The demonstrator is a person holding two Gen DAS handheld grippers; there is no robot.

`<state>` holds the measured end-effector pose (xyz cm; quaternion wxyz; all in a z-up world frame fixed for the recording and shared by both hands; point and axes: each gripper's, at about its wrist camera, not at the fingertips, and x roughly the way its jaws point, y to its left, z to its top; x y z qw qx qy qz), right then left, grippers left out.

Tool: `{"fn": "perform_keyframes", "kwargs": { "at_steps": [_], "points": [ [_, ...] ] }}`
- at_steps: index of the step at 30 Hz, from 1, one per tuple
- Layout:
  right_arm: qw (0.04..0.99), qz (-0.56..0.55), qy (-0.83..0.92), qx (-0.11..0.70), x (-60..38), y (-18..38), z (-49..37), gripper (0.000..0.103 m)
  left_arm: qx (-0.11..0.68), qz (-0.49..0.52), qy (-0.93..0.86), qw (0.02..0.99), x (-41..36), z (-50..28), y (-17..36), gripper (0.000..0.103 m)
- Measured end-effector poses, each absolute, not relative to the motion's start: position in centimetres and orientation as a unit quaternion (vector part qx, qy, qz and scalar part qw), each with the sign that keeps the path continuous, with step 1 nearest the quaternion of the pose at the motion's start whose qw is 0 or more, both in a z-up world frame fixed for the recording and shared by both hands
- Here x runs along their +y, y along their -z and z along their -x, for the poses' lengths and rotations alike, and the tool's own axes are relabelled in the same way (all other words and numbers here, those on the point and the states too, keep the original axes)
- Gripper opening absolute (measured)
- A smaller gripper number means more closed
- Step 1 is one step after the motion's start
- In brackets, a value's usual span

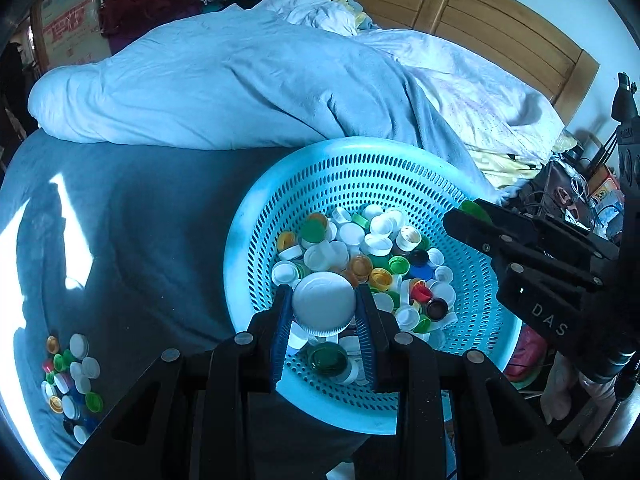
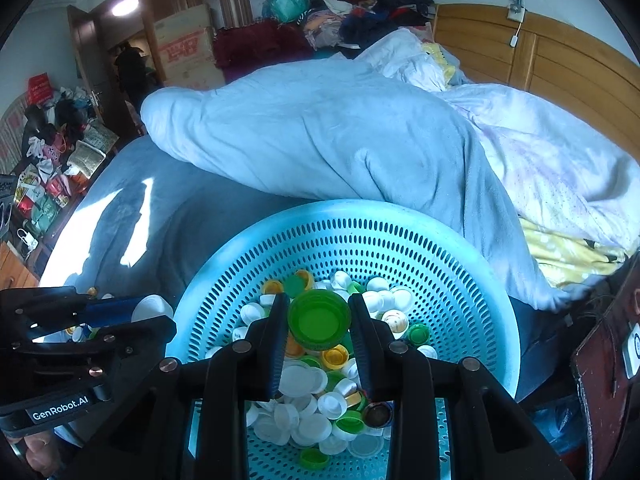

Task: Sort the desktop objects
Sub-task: 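Carry both caps over the blue basket and open both tools to drop them, then grasp another white cap with the left tool while the right tool grasps a blue cap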

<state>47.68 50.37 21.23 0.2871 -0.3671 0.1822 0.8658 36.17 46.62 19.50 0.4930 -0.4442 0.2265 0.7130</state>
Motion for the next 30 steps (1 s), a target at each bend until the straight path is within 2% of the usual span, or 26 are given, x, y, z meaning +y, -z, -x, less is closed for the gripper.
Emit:
{"fn": "perform_keyframes", "kwargs": {
  "at_steps": [7, 8, 9, 10, 12, 17, 20, 22, 28, 30],
  "points": [
    [0.297, 0.363, -0.864, 0.182, 50.6, -21.0, -48.5, 0.033, 0.215, 0.445, -0.709, 0.502, 46.9, -36.4, -19.6, 0.027],
    [0.302, 0.359, -0.864, 0.181, 50.5, -21.1, -48.6, 0.038, 0.211, 0.441, -0.711, 0.506, 46.9, -36.5, -19.8, 0.028],
    [0.308, 0.355, -0.864, 0.180, 50.4, -21.2, -48.8, 0.046, 0.211, 0.435, -0.715, 0.505, 46.8, -36.5, -20.0, 0.035],
    [0.311, 0.351, -0.865, 0.179, 50.4, -21.4, -48.9, 0.061, 0.212, 0.429, -0.720, 0.502, 46.6, -36.5, -20.2, 0.045],
    [0.314, 0.348, -0.866, 0.174, 50.2, -21.7, -48.8, 0.063, 0.203, 0.417, -0.730, 0.503, 45.9, -36.3, -20.8, 0.054],
    [0.303, 0.332, -0.877, 0.167, 48.9, -22.4, -48.4, 0.065, 0.188, 0.391, -0.744, 0.508, 43.2, -35.1, -21.7, 0.054],
    [0.280, 0.324, -0.891, 0.154, 46.9, -22.2, -47.9, 0.075, 0.172, 0.340, -0.796, 0.471, 37.1, -32.3, -21.0, 0.054],
    [0.260, 0.333, -0.894, 0.148, 45.3, -21.1, -47.1, 0.075, 0.139, 0.333, -0.829, 0.427, 31.0, -28.8, -18.9, 0.054],
    [0.193, 0.374, -0.895, 0.146, 40.5, -16.8, -43.6, 0.075, 0.080, 0.419, -0.861, 0.276, 12.9, -20.1, -9.7, 0.054],
    [0.179, 0.385, -0.893, 0.147, 39.4, -15.7, -42.6, 0.075, 0.065, 0.456, -0.851, 0.253, 9.8, -18.7, -7.2, 0.051]
  ]
}}
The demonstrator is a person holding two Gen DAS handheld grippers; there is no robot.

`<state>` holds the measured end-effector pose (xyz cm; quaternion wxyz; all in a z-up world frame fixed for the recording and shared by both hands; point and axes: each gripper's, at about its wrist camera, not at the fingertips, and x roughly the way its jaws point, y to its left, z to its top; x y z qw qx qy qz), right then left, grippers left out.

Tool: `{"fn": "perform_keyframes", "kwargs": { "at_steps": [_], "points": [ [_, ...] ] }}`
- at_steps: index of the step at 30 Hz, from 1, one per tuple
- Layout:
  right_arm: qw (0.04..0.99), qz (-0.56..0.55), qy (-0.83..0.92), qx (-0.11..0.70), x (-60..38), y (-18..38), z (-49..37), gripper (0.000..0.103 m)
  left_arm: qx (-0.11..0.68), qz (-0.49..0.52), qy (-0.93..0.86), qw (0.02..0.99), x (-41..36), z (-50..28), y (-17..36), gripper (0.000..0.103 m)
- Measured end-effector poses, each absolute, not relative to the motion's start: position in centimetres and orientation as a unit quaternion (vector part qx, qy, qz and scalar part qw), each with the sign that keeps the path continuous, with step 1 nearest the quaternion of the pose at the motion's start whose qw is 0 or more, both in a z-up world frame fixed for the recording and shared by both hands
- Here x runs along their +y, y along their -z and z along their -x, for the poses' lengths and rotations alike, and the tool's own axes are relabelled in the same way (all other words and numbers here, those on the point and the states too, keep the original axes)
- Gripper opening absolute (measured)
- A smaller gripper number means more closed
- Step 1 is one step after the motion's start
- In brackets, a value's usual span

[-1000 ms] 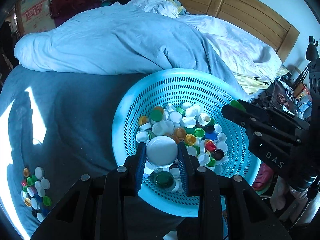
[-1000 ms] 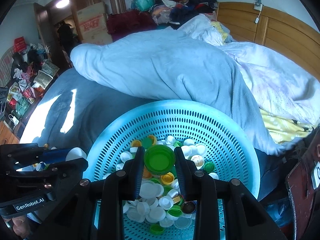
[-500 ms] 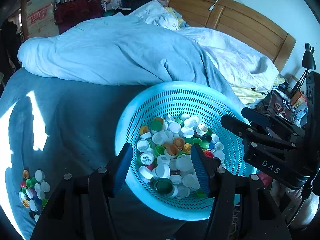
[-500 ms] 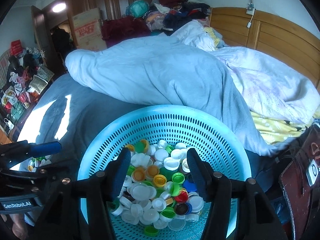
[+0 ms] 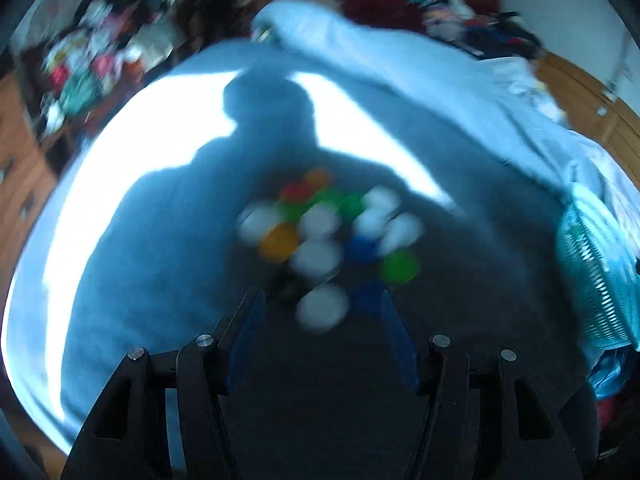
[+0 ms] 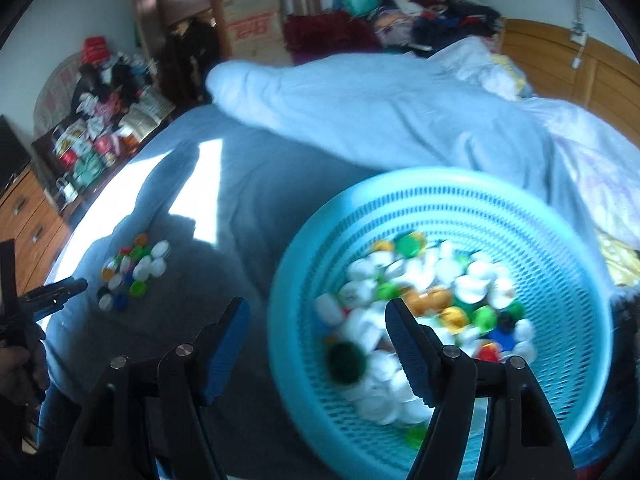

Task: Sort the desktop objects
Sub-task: 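Grasp another white cap with the left tool while the right tool grasps a blue cap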

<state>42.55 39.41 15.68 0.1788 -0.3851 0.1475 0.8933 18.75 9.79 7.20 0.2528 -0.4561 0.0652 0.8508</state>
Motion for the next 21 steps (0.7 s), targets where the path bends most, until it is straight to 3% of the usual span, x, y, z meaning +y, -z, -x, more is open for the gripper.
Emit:
{"fn": "perform_keyframes", "kwargs": {
  "at_steps": [2, 4, 13, 15, 21],
  "points": [
    [0.166, 0.395, -0.892, 0.146, 38.3, -14.8, -41.5, 0.075, 0.073, 0.472, -0.843, 0.249, 8.7, -18.6, -5.1, 0.049],
    [0.158, 0.400, -0.892, 0.137, 37.2, -14.4, -40.7, 0.075, 0.082, 0.482, -0.832, 0.262, 9.2, -18.9, -3.6, 0.039],
    [0.162, 0.413, -0.887, 0.123, 36.5, -13.9, -39.2, 0.075, 0.090, 0.455, -0.837, 0.290, 12.5, -17.5, -2.3, 0.038],
    [0.157, 0.415, -0.888, 0.124, 36.3, -13.8, -38.7, 0.073, 0.102, 0.449, -0.837, 0.294, 13.1, -17.6, -2.4, 0.030],
    [0.117, 0.417, -0.895, 0.112, 33.7, -13.9, -36.7, 0.070, 0.120, 0.439, -0.837, 0.303, 14.5, -18.6, -2.3, 0.027]
  ]
}}
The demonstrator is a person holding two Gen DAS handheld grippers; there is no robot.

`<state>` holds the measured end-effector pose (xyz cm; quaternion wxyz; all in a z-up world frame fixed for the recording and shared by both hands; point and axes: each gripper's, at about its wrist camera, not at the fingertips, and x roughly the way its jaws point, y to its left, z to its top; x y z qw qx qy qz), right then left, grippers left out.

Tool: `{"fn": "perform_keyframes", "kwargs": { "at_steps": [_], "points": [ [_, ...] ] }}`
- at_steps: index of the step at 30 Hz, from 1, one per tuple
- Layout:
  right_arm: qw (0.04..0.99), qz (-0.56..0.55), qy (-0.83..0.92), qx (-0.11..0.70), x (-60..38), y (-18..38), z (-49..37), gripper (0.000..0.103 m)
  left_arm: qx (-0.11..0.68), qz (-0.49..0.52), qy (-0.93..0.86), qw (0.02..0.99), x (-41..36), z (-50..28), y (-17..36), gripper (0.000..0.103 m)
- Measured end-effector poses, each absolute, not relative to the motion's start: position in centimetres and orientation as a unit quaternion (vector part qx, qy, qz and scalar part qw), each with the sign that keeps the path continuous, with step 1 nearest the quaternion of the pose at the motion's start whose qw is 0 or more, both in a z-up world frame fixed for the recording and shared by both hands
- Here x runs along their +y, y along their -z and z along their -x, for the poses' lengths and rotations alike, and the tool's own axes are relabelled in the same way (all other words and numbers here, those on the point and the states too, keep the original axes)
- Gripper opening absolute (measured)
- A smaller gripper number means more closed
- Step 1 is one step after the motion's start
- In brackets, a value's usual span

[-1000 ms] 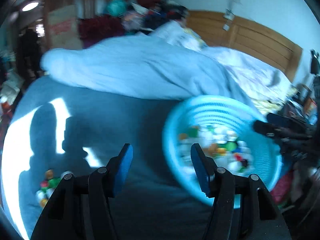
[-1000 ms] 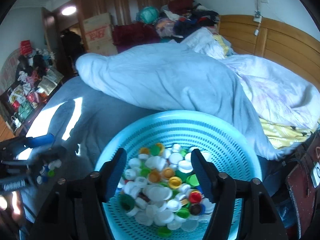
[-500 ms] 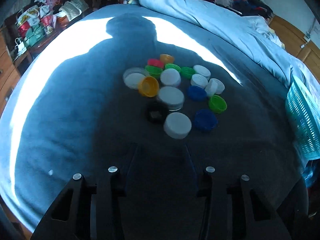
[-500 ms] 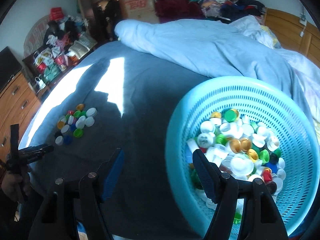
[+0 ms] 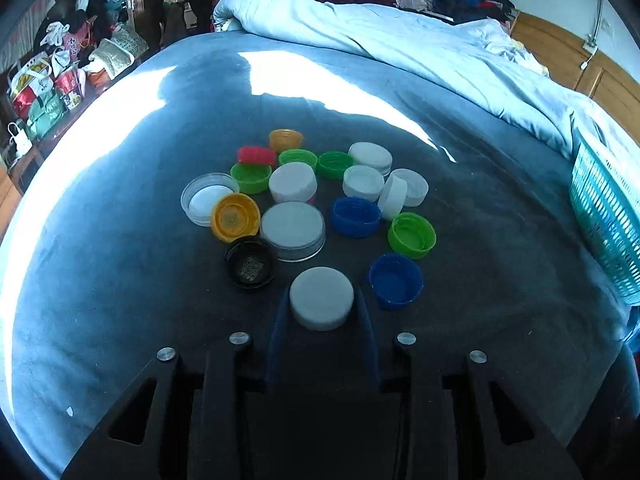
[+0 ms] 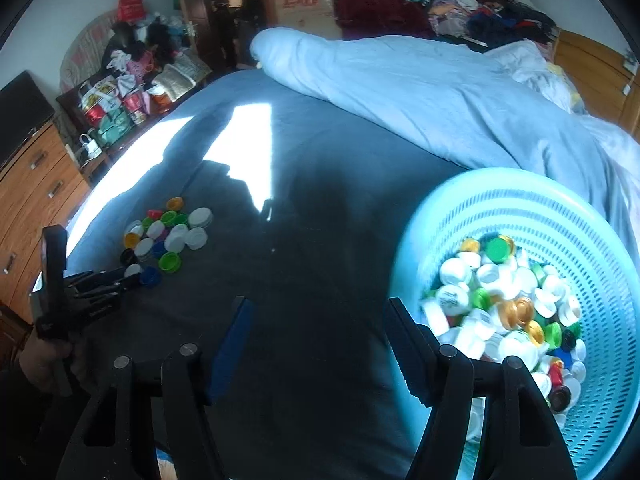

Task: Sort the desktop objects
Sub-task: 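Grasp another white cap with the left tool while the right tool grasps a blue cap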

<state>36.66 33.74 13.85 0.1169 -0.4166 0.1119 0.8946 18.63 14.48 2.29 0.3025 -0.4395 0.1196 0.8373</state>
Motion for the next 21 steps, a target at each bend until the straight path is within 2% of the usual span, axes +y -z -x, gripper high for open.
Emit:
{"fn": "perform_keyframes", "kwargs": {
  "at_steps": [2, 3, 14, 21],
  "points": [
    [0.105, 0.416, -0.897, 0.109, 32.8, -13.8, -36.1, 0.059, 0.109, 0.435, -0.841, 0.303, 14.2, -18.7, -3.0, 0.026],
    [0.092, 0.415, -0.899, 0.107, 32.1, -13.6, -35.6, 0.058, 0.107, 0.428, -0.846, 0.299, 13.8, -19.0, -3.4, 0.026],
    [-0.038, 0.450, -0.887, 0.099, 21.6, -5.9, -25.1, 0.057, 0.030, 0.415, -0.880, 0.229, 5.1, -18.1, -7.9, 0.026],
    [-0.040, 0.476, -0.874, 0.089, 17.8, -2.9, -20.6, 0.057, 0.009, 0.410, -0.882, 0.231, 2.9, -17.0, -8.7, 0.026]
  ]
}}
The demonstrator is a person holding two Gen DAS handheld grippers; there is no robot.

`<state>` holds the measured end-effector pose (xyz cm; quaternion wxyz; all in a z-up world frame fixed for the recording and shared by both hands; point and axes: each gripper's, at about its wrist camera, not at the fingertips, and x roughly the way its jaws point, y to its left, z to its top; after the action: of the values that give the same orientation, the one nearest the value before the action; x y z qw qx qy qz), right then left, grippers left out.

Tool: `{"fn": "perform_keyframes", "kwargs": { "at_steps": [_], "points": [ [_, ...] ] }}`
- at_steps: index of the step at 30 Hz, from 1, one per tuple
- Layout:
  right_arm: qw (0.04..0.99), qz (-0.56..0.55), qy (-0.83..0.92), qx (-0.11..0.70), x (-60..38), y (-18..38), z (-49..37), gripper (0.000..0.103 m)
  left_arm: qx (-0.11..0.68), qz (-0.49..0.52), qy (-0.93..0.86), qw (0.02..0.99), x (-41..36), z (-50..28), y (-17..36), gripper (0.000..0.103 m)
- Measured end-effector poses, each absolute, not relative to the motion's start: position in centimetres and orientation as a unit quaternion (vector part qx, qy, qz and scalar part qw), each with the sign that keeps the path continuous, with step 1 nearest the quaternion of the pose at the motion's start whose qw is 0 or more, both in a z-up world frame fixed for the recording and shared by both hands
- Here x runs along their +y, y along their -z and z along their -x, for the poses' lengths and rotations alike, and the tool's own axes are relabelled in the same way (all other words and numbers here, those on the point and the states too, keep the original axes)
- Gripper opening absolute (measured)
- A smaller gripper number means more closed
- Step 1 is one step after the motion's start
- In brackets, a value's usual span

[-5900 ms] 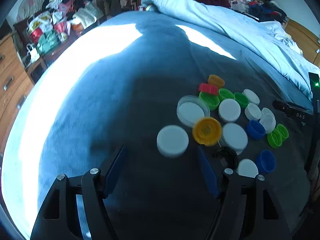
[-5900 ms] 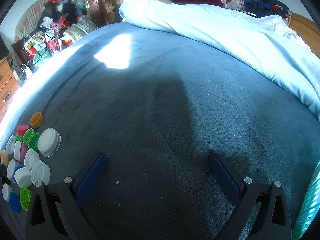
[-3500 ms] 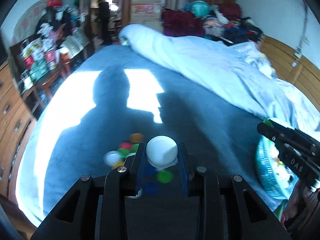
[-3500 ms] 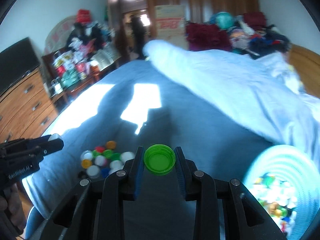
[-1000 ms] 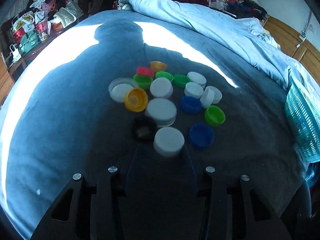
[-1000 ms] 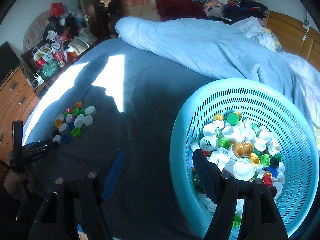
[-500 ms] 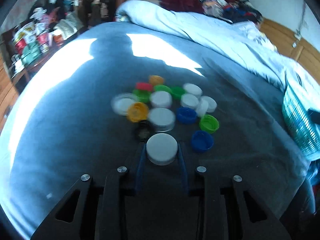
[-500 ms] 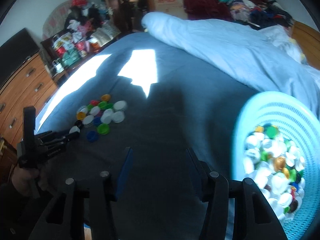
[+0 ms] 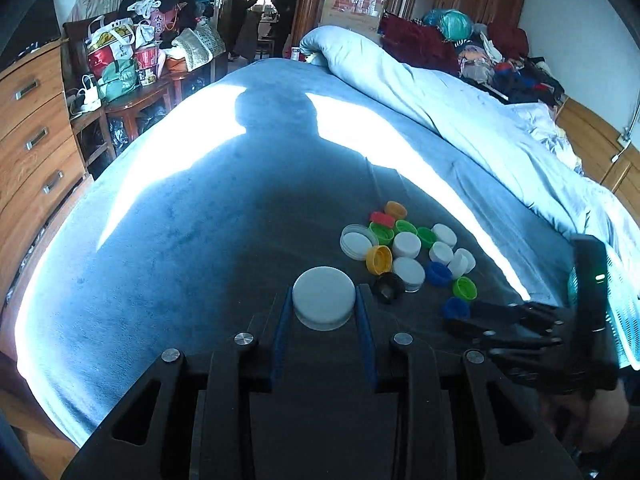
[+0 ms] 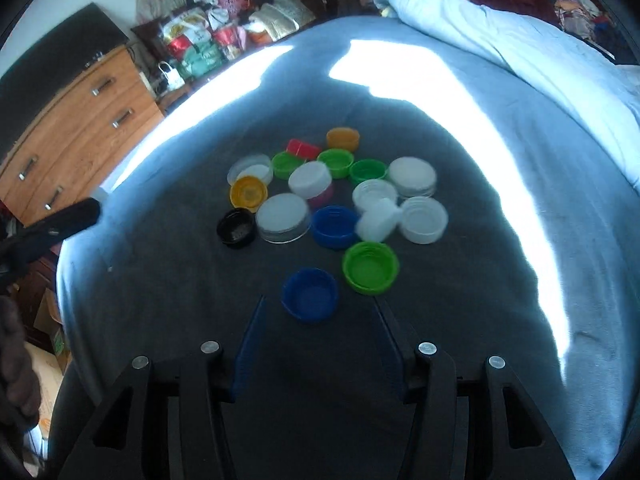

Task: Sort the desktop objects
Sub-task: 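Grasp another white cap with the left tool while the right tool grasps a blue cap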

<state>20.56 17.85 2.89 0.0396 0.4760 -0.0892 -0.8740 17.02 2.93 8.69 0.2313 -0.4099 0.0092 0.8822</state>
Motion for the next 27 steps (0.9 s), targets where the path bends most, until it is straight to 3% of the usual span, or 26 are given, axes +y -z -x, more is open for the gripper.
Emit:
{"fn": "perform_keyframes", "kwargs": {
  "at_steps": [3, 4, 5, 10, 27],
  "points": [
    [0.023, -0.479, 0.875, -0.064, 17.4, -2.5, -19.8, 0.047, 0.005, 0.412, -0.881, 0.232, 2.6, -16.8, -8.6, 0.026],
    [0.019, -0.479, 0.875, -0.059, 17.4, -2.4, -19.8, 0.034, 0.003, 0.413, -0.881, 0.233, 2.5, -16.6, -8.5, 0.026],
    [0.016, -0.479, 0.876, -0.059, 17.5, -2.3, -19.8, 0.032, 0.004, 0.412, -0.880, 0.234, 2.4, -16.5, -8.6, 0.026],
    [0.014, -0.466, 0.882, -0.067, 17.7, -3.5, -20.8, 0.032, -0.004, 0.404, -0.883, 0.239, 2.0, -17.0, -9.2, 0.026],
    [-0.013, -0.380, 0.924, -0.049, 19.6, -16.2, -26.7, 0.032, 0.030, 0.384, -0.893, 0.232, 5.5, -20.5, -14.0, 0.026]
  ]
}}
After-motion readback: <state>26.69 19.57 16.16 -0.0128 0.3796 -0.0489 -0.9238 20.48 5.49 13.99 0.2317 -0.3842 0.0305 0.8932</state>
